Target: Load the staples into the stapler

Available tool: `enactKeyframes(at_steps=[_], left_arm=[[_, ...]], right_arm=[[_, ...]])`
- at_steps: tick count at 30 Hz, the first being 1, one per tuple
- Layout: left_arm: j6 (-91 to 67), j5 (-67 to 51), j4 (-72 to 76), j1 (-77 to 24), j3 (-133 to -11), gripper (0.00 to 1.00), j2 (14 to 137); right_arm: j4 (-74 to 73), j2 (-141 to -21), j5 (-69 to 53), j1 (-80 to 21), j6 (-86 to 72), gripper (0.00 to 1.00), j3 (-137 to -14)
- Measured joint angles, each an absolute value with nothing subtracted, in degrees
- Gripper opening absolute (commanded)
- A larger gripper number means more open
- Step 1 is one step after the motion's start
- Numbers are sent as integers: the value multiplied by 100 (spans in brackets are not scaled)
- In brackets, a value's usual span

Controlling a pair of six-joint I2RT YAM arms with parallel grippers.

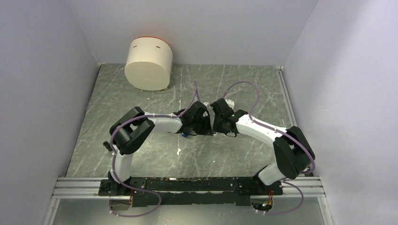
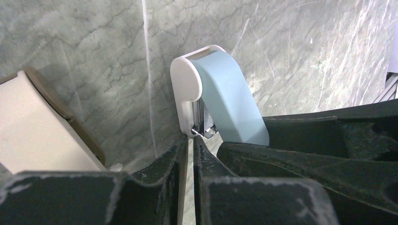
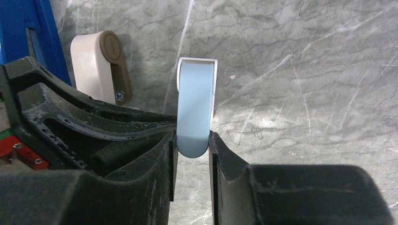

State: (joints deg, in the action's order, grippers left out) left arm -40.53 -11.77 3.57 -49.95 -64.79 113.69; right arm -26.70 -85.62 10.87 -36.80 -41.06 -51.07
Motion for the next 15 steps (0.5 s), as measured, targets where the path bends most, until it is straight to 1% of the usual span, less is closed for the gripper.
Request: enactKeyframes(at_steps=[9,15], left_arm=[[-4248,-1219,515,-4915,-6320,17,11277],[-4241,-1203,458,-4812,-6267,18,11041]], right_arm=[[-2488,-8656,1096,-3728,-4134,15,-4980],[-2386,-8873,1162,-3780,-4132,15,-4980]])
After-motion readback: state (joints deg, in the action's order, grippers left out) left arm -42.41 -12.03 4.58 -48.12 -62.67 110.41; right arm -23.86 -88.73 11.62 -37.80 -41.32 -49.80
